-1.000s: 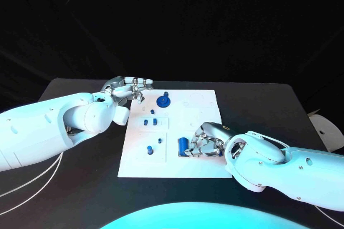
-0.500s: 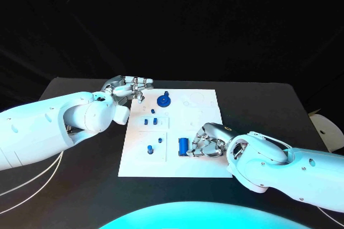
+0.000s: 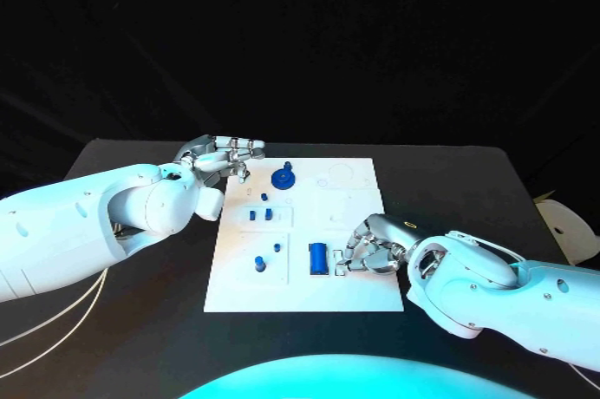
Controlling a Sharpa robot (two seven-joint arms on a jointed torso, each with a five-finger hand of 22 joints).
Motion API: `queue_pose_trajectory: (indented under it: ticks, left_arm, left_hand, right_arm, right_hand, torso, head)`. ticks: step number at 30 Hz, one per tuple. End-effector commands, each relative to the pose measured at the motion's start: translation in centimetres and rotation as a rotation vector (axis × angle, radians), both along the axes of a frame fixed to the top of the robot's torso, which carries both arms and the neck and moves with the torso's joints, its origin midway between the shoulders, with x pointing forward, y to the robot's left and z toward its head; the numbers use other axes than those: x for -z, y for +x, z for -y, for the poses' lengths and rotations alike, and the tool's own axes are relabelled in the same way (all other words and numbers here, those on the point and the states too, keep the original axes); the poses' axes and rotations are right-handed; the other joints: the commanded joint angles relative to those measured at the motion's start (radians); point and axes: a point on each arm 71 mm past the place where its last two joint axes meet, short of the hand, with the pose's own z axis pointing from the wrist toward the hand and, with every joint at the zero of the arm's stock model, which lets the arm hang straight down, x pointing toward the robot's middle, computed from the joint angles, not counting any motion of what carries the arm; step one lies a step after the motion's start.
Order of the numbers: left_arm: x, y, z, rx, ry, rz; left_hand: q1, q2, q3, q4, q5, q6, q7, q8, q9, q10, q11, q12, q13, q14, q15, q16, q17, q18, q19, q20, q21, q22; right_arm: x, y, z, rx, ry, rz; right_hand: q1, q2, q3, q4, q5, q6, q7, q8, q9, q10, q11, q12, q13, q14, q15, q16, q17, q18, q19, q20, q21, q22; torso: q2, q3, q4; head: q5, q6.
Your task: Assemble the parts on the task board
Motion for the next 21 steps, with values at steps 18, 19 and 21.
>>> queue_pose_trajectory:
  ticks: [18,19,21]
  left_arm:
    - [0.1,-0.1,0.3,0.018,-0.010,0.000]
    - [0.1,-0.1,0.3,0.018,-0.010,0.000]
    - [0.1,-0.1,0.2,0.018,-0.009,-0.001]
  left_hand:
    - [-0.001,0.009,-0.006,0.001,0.003,0.000,0.000,0.005,-0.002,-0.007,-0.002,0.007,0.002,-0.006,-0.002,-0.007,-0.002,0.015,0.003,0.004,-0.004,-0.003]
    - [-0.001,0.009,-0.006,0.001,0.003,0.000,0.000,0.005,-0.002,-0.007,-0.002,0.007,0.002,-0.006,-0.002,-0.007,-0.002,0.015,0.003,0.004,-0.004,-0.003]
    - [-0.001,0.009,-0.006,0.001,0.003,0.000,0.000,0.005,-0.002,-0.007,-0.002,0.007,0.002,-0.006,-0.002,-0.007,-0.002,0.015,0.003,0.004,-0.004,-0.003]
  right_arm:
    - [-0.4,0.1,6.4,0.072,-0.141,0.080]
    - [-0.4,0.1,6.5,0.073,-0.146,0.078]
    - [-0.2,0.0,6.5,0.075,-0.154,0.073]
  right_hand:
    - [0.037,0.025,0.015,0.018,0.006,0.020,0.001,-0.034,-0.020,0.011,0.005,0.007,0.042,0.080,0.011,0.003,0.156,-0.003,0.083,0.012,0.021,0.249]
    - [0.034,0.024,0.013,0.021,0.006,0.023,0.000,-0.034,-0.020,0.012,0.005,0.008,0.042,0.080,0.011,0.003,0.156,-0.003,0.083,0.011,0.022,0.249]
    - [0.029,0.021,0.011,0.026,0.006,0.028,-0.001,-0.034,-0.019,0.012,0.004,0.008,0.043,0.080,0.010,0.003,0.157,-0.003,0.083,0.011,0.022,0.249]
  torso:
    - [0.002,0.0033,-0.0061]
    - [0.002,0.0030,-0.0059]
    - [0.002,0.0022,-0.0063]
  head:
    - [-0.028,0.012]
    - [-0.028,0.012]
    - [-0.029,0.011]
